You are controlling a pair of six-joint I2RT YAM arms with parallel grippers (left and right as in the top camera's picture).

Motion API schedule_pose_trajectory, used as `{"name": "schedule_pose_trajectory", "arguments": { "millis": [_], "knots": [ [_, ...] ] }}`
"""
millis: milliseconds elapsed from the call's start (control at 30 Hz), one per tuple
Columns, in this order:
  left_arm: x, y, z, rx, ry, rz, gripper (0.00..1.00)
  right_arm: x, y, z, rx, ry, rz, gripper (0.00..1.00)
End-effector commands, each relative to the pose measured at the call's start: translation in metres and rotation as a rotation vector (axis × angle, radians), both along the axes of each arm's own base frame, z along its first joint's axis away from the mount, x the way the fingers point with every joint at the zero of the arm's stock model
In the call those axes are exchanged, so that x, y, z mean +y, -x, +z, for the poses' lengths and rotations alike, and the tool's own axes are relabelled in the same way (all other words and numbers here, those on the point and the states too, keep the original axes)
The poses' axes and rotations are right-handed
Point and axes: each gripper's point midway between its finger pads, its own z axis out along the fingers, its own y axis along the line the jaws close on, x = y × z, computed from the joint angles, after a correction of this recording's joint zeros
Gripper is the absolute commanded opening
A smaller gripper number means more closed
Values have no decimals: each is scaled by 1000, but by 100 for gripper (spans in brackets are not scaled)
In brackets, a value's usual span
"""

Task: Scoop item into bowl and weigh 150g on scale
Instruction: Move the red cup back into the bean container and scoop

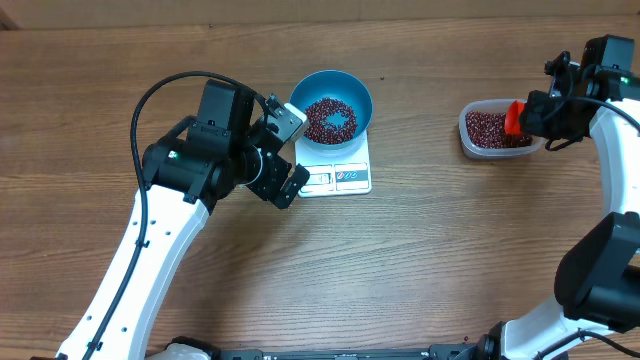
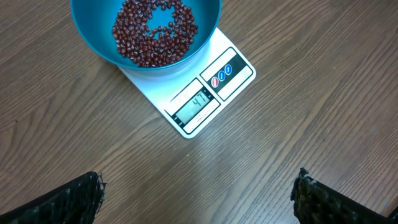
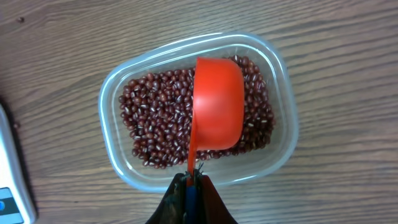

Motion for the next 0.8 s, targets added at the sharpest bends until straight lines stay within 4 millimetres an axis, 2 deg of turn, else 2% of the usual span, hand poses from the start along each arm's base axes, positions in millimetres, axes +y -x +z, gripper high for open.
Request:
{"name": "schedule_pose_trajectory", "arguments": {
  "millis": [0, 267, 467, 767],
  "knots": [
    [-2, -2, 13, -26, 30, 1, 100, -7, -1, -11, 23, 53, 15, 4],
    [-2, -2, 13, -26, 30, 1, 100, -10, 0, -32, 78, 53, 12, 4],
    [-2, -2, 13, -26, 30, 1, 100, 7, 2, -48, 113, -45, 55, 4],
    [-2, -2, 13, -26, 30, 1, 99, 34, 0, -42, 81, -196, 98, 4]
  ]
}}
